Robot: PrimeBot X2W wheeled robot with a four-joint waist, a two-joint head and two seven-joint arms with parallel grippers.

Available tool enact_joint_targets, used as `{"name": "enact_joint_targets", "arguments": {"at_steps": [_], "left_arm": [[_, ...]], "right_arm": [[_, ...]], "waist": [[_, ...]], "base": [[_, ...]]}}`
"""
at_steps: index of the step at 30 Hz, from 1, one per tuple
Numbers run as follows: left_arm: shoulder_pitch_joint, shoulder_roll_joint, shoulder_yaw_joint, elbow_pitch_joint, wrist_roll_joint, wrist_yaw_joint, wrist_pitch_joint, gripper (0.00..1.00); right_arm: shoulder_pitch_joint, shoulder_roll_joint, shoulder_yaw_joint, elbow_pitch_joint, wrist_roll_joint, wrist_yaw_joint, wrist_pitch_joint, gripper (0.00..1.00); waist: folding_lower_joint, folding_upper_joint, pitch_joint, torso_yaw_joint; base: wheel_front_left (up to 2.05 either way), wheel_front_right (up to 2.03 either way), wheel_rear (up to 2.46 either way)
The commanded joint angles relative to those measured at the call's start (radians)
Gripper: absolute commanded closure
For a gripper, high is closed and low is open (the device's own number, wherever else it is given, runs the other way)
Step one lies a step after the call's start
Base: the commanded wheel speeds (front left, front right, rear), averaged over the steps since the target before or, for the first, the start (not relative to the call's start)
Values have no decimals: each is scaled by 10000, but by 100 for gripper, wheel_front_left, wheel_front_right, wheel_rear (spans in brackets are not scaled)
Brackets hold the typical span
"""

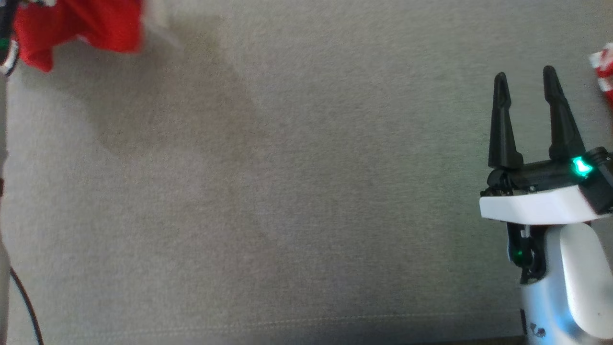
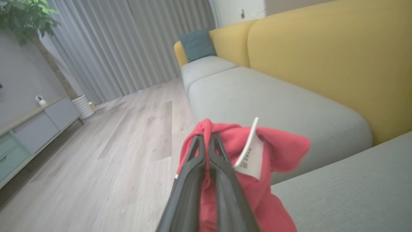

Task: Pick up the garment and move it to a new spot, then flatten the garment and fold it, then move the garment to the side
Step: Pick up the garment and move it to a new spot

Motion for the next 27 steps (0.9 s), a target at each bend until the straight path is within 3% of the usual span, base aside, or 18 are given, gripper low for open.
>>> {"name": "enact_joint_targets", "arguments": {"at_steps": [1,16,19,27], "left_arm": [[-496,387,139,-507,-78,-36,29,100],[1318,-235,-3301,-5044,-1455,-60,660,100],[2308,-428,-3853,-5341,-1510,-22,573,100],[5514,-1321,-4921,-4787,-1927,750,-364,100]], "right_arm": [[156,-10,164,-251,74,-9,-86,0],[616,-10,-194,134,344,-9,-365,0],[704,-10,-142,202,384,-9,-392,0],[839,-10,-124,306,375,-9,-416,0]], "waist": [[0,-1,-325,-293],[0,-1,-800,-1318],[0,-1,-804,-1381],[0,-1,-856,-1418]], "base": [[0,0,0],[0,0,0],[0,0,0],[0,0,0]]}}
